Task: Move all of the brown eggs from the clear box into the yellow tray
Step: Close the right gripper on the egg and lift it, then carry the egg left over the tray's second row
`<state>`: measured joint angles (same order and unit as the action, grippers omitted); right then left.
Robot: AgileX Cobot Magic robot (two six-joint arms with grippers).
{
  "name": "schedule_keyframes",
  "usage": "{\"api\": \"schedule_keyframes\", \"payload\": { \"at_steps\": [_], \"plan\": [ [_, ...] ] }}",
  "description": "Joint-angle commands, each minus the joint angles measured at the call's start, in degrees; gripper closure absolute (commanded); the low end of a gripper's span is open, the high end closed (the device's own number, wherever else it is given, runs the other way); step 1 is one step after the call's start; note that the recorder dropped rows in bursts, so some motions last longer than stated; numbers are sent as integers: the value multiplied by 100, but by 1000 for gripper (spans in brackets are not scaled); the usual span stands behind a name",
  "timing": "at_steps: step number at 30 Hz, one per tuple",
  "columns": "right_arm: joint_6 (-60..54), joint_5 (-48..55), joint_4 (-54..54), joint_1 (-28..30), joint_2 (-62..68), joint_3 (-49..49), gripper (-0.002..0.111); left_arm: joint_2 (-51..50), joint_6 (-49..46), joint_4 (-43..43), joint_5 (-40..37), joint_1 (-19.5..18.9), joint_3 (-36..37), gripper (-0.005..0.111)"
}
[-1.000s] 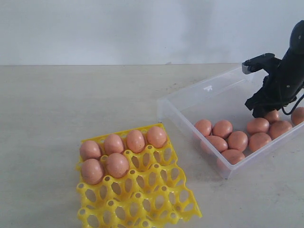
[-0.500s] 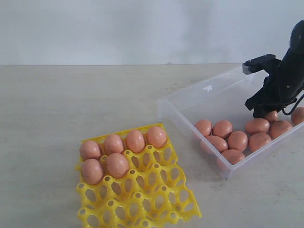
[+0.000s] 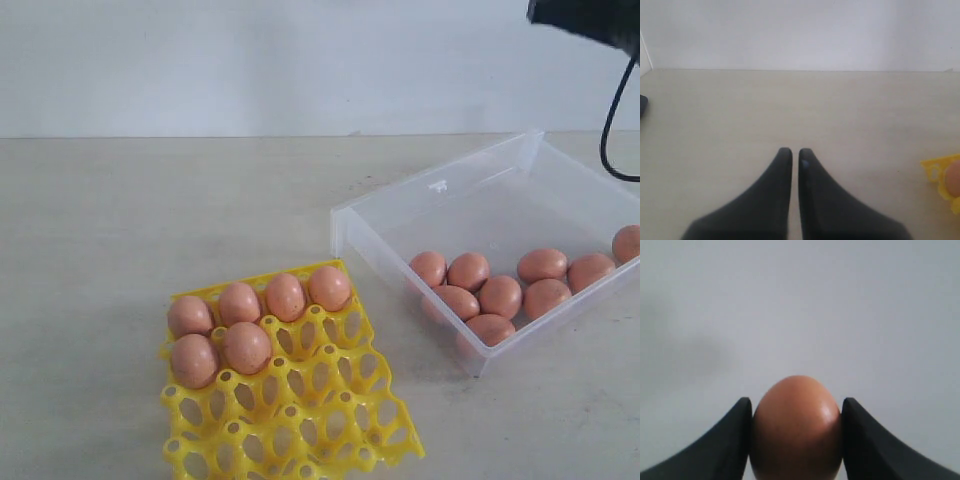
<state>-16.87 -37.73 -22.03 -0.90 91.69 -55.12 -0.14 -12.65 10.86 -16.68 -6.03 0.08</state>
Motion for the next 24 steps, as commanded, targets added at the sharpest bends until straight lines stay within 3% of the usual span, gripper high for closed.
{"api": "schedule_keyframes", "payload": {
  "at_steps": [1,4,6,10,12,16,24],
  "plan": [
    [3701,-1130,1819,38,-501,66,108,14,-41,29,40,-18,-8,103],
    [6819,-1525,5807,-104,-588,80,108,14,-41,29,40,-18,-8,103],
    [7113,-1937,6405,-423,-588,331,108,14,-41,29,40,-18,-8,103],
    [6479,-2367,5440,-1330,-588,1397,109,14,-41,29,40,-18,-8,103],
    [5701,-2367,4438,-1904,-529,2117,109,14,-41,29,40,-18,-8,103],
    [5205,-2495,2812,-2768,-80,2976,109,14,-41,29,40,-18,-8,103],
    [5582,-2200,3892,-3306,1292,2647,109,14,-41,29,40,-18,-8,103]
  ]
}}
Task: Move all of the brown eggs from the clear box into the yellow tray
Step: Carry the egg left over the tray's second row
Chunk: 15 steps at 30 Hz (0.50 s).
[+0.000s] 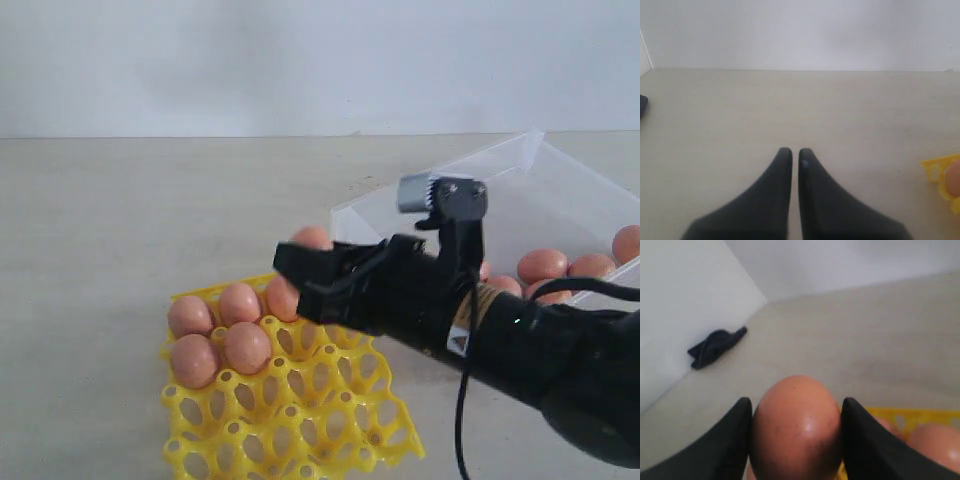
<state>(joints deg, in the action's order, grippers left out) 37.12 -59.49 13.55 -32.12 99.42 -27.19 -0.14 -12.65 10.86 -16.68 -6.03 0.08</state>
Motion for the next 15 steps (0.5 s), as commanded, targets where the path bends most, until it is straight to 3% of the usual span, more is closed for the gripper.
{"api": "schedule_keyframes", "payload": {
  "at_steps": [1,7,15],
  "plan": [
    [184,-34,344,-218,612,-151,109,14,-41,29,40,-18,-8,103],
    [104,0,342,-372,941,-151,109,14,-41,29,40,-18,-8,103],
    [-801,158,-255,-386,941,-151,109,14,-41,29,40,-18,-8,103]
  ]
}}
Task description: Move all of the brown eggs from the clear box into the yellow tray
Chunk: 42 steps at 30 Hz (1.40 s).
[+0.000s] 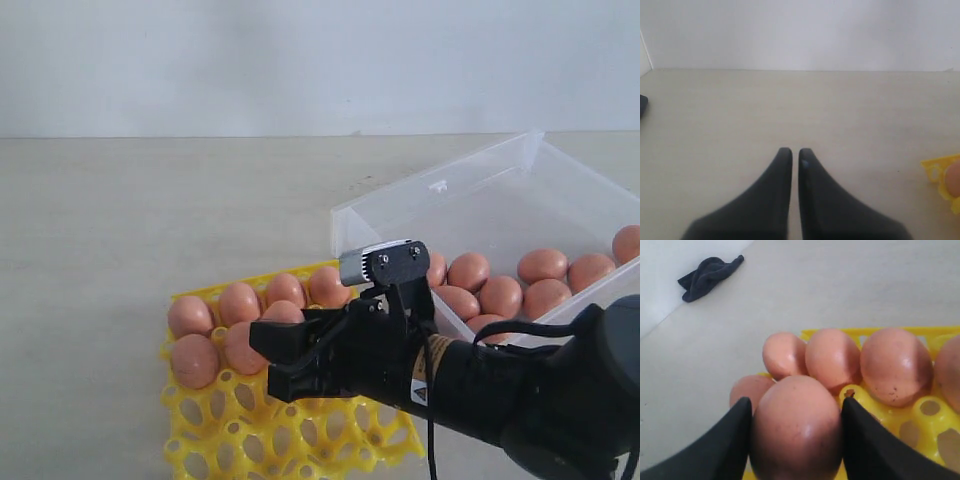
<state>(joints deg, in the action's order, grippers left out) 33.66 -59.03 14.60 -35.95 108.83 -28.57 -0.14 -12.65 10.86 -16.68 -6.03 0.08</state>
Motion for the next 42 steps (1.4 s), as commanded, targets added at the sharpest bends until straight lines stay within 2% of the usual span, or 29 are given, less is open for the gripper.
{"api": "schedule_keyframes", "payload": {
  "at_steps": [1,6,12,33,35,40,42],
  "plan": [
    [-536,199,-433,-3,0,-13,109,14,-41,29,40,-18,-8,103],
    [-603,705,-670,-3,0,-142,109,14,-41,29,40,-18,-8,103],
    [-732,1456,-260,-3,0,-787,109,14,-41,29,40,-18,-8,103],
    [-1157,2059,-232,-3,0,-876,107,14,-41,29,40,-18,-8,103],
    [-1157,2044,-232,-3,0,-876,102,14,-41,29,40,-18,-8,103],
    [-1169,2080,-232,-3,0,-876,74,14,-41,29,40,-18,-8,103],
    [-1169,2080,-232,-3,0,-876,69,14,-41,29,40,-18,-8,103]
  ]
}}
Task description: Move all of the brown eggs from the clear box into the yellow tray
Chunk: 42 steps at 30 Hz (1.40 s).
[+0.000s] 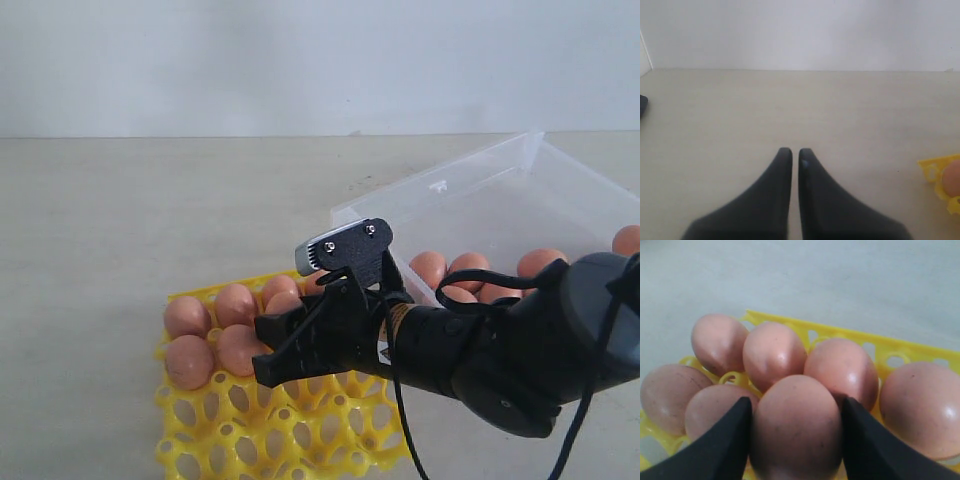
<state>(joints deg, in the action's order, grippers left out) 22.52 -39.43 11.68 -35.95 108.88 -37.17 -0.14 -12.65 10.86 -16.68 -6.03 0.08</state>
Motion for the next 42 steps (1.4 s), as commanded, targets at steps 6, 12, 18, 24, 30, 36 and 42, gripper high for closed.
{"api": "schedule_keyframes", "payload": {
  "at_steps": [6,12,18,24,30,36,42],
  "plan": [
    [-55,124,75,-3,-5,-16,68,14,-41,29,40,-18,-8,103],
    [-55,124,289,-3,-5,-16,68,14,-41,29,40,-18,-8,103],
    [-55,158,636,-3,-5,-16,68,14,-41,29,40,-18,-8,103],
    [-55,162,704,-3,-5,-16,67,14,-41,29,40,-18,-8,103],
    [-55,191,707,-3,-5,-16,50,14,-41,29,40,-18,-8,103],
    [-55,281,730,-3,-38,-16,50,14,-41,29,40,-18,-8,103],
    [-204,269,708,-3,-38,-16,50,14,-41,29,40,-18,-8,103]
  ]
}}
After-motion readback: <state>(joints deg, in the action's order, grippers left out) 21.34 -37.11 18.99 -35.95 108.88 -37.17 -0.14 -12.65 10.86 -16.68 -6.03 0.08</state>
